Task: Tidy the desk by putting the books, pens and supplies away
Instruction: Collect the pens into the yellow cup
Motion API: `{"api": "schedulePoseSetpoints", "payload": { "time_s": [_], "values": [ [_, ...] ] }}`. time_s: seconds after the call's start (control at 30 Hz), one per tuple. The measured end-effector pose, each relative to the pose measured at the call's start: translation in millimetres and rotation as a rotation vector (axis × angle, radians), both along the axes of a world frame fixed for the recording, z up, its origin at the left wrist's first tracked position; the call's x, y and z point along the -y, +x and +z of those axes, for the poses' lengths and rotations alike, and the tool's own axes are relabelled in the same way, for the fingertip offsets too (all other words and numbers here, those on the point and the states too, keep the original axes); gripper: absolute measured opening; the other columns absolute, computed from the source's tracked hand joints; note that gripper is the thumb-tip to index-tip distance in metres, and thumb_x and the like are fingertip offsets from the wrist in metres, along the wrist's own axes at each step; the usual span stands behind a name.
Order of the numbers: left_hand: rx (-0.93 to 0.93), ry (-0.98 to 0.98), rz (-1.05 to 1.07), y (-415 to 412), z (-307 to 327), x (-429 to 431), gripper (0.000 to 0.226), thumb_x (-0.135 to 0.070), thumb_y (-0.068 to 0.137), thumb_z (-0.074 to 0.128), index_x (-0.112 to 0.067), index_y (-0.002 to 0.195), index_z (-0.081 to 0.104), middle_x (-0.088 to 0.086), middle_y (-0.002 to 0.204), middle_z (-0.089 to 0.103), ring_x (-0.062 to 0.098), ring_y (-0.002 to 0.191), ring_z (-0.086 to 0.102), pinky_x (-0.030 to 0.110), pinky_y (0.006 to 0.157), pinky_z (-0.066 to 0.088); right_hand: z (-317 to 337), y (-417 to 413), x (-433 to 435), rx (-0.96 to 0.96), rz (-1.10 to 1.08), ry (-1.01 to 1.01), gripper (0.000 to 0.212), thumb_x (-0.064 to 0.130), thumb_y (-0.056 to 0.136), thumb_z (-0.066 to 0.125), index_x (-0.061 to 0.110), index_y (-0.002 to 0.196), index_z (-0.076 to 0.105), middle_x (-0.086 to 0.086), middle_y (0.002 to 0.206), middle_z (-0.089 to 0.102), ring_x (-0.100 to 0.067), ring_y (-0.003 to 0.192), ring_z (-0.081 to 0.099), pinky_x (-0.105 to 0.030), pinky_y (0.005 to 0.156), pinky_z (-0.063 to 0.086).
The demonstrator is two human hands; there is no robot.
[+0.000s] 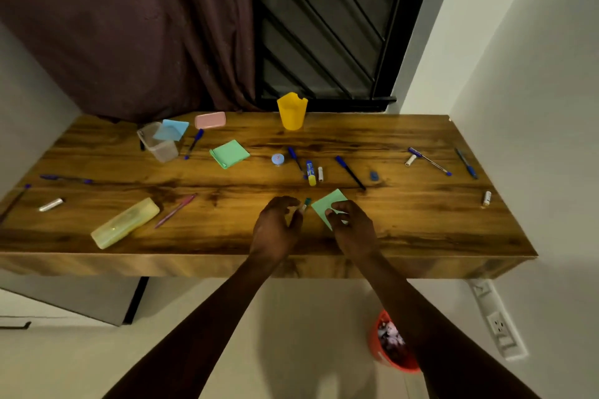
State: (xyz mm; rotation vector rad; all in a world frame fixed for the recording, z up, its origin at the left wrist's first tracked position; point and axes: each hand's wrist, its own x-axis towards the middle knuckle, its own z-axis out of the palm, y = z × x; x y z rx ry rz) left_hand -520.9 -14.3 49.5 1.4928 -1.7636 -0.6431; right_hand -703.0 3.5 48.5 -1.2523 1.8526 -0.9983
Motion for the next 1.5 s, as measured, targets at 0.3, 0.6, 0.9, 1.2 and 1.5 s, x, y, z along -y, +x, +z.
{"api": "schedulePoseSetpoints", "payload": {
  "time_s": [0.3, 0.6, 0.9, 1.2, 1.5],
  "values": [
    [-0.016, -0.001, 0.074, 19, 13, 62, 0.027, -0.031, 0.095, 0.064, -0.022, 0.120, 0.067, -0.005, 0.118, 0.069, 0.008, 0.103, 0.064, 0.035, 0.090, 0.058, 6, 24, 69, 0.035, 0.062, -0.030, 0.024, 0.035, 0.096, 0.067, 0.022, 0.117, 0.067, 0.006, 0.117, 0.069, -0.012, 0.109, 0.064, -0.022, 0.084, 0.049],
    [-0.032, 0.039, 0.127, 6, 12, 175, 0.032, -0.037, 0.094, 0.063, -0.021, 0.121, 0.065, -0.003, 0.119, 0.069, 0.013, 0.106, 0.066, 0.043, 0.087, 0.060, -2, 8, 195, 0.052, 0.096, -0.036, 0.029, 0.035, 0.094, 0.066, 0.020, 0.120, 0.063, 0.007, 0.119, 0.067, -0.013, 0.111, 0.064, -0.032, 0.090, 0.051],
    [-0.090, 0.092, 0.257, 1, 12, 283, 0.035, -0.029, 0.096, 0.063, -0.014, 0.127, 0.062, 0.007, 0.127, 0.064, 0.023, 0.114, 0.063, 0.041, 0.095, 0.056, 6, -3, 316, 0.033, 0.141, -0.033, 0.042, 0.034, 0.099, 0.062, 0.018, 0.137, 0.055, -0.003, 0.138, 0.060, -0.024, 0.123, 0.058, -0.028, 0.088, 0.041],
    [-0.252, 0.384, 0.228, -20, 33, 371, 0.039, -0.019, 0.103, 0.050, -0.015, 0.142, 0.050, -0.001, 0.128, 0.059, 0.012, 0.103, 0.058, 0.021, 0.077, 0.044, 6, 22, 389, 0.127, 0.128, 0.007, 0.049, 0.027, 0.098, 0.065, 0.012, 0.142, 0.052, -0.015, 0.140, 0.058, -0.035, 0.128, 0.055, -0.039, 0.107, 0.044],
    [-0.370, 0.375, 0.099, -7, 20, 383, 0.030, -0.005, 0.104, 0.046, -0.003, 0.131, 0.060, 0.000, 0.108, 0.066, -0.004, 0.081, 0.061, 0.001, 0.065, 0.046, 11, 39, 391, 0.184, 0.111, 0.053, 0.050, 0.025, 0.104, 0.056, 0.011, 0.151, 0.044, -0.015, 0.154, 0.048, -0.033, 0.140, 0.047, -0.042, 0.116, 0.038]
  ]
}}
